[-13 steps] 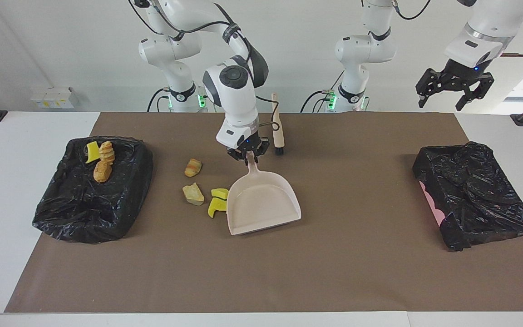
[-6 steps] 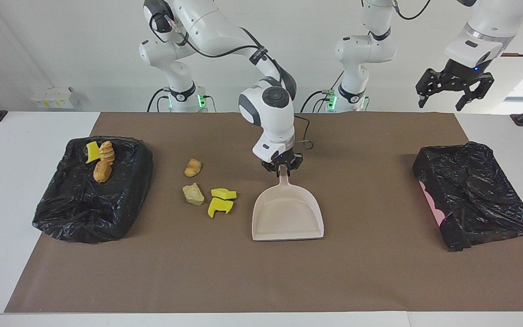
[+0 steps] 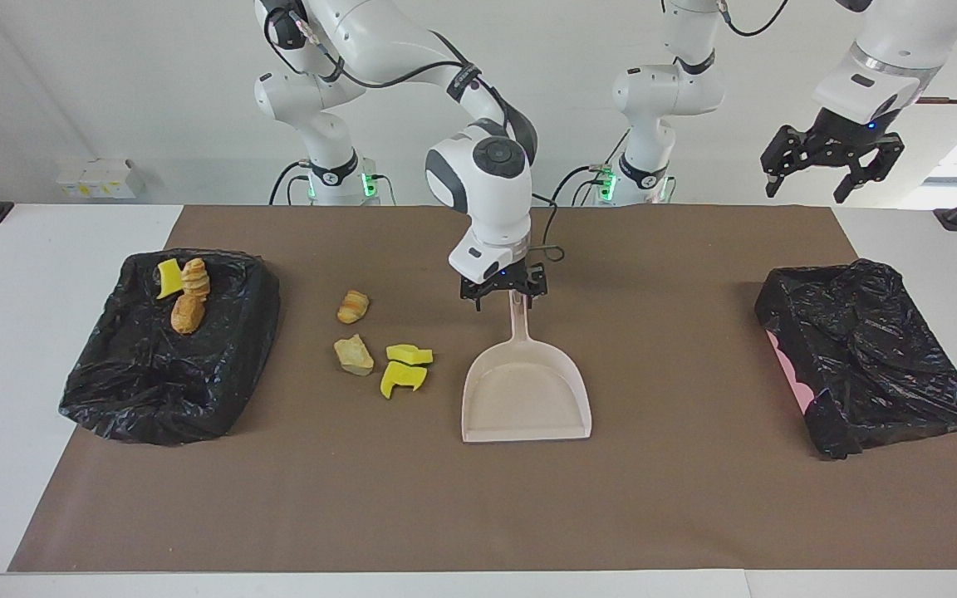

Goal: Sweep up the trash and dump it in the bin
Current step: 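Bring the empty dustpan back to the table center with the right gripper, then reach the left gripper to the dustpan while the right gripper reaches the brush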

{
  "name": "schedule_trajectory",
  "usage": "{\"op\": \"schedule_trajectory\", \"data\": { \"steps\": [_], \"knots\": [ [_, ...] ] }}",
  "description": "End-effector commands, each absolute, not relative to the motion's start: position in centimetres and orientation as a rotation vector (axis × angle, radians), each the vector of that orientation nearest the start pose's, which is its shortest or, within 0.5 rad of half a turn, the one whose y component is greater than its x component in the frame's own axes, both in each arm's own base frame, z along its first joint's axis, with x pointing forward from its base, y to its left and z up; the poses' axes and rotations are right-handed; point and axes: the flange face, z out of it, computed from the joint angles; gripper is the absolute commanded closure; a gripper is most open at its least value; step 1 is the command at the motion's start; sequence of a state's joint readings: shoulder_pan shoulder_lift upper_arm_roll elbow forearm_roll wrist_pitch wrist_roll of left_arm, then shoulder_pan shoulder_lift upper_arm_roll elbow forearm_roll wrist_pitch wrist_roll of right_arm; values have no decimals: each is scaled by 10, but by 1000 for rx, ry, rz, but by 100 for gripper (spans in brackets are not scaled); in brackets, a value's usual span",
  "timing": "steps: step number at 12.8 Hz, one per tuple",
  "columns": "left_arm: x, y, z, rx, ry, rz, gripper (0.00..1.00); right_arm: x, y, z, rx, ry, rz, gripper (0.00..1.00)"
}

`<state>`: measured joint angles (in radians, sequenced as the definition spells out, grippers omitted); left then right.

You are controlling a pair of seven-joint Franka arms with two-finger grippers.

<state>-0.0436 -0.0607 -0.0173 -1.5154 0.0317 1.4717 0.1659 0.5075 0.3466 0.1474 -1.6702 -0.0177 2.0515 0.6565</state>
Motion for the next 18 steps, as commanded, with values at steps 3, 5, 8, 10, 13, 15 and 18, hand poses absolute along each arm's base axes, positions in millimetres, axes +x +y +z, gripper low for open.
{"op": "schedule_trajectory", "data": {
  "steps": [3,5,8,10,13,15,18],
  "knots": [
    [521,-26,679,-3092,337,-24,0,470,383,463,-3105,-26,45,0],
    [520,-32,678,-3092,349,-14,0,435,385,463,-3126,-63,67,0],
    [522,-45,670,-3092,388,-65,0,390,397,461,-3148,5,77,0],
    [525,-67,659,-3085,446,-78,0,368,400,454,-3110,47,149,0],
    [530,-132,617,-3081,472,-110,0,343,402,448,-3088,42,204,0],
    [527,-174,589,-3091,447,-164,0,328,407,432,-3083,33,276,0],
    [530,-239,536,-3130,416,-137,0,305,414,406,-3064,24,338,3]
  ]
}}
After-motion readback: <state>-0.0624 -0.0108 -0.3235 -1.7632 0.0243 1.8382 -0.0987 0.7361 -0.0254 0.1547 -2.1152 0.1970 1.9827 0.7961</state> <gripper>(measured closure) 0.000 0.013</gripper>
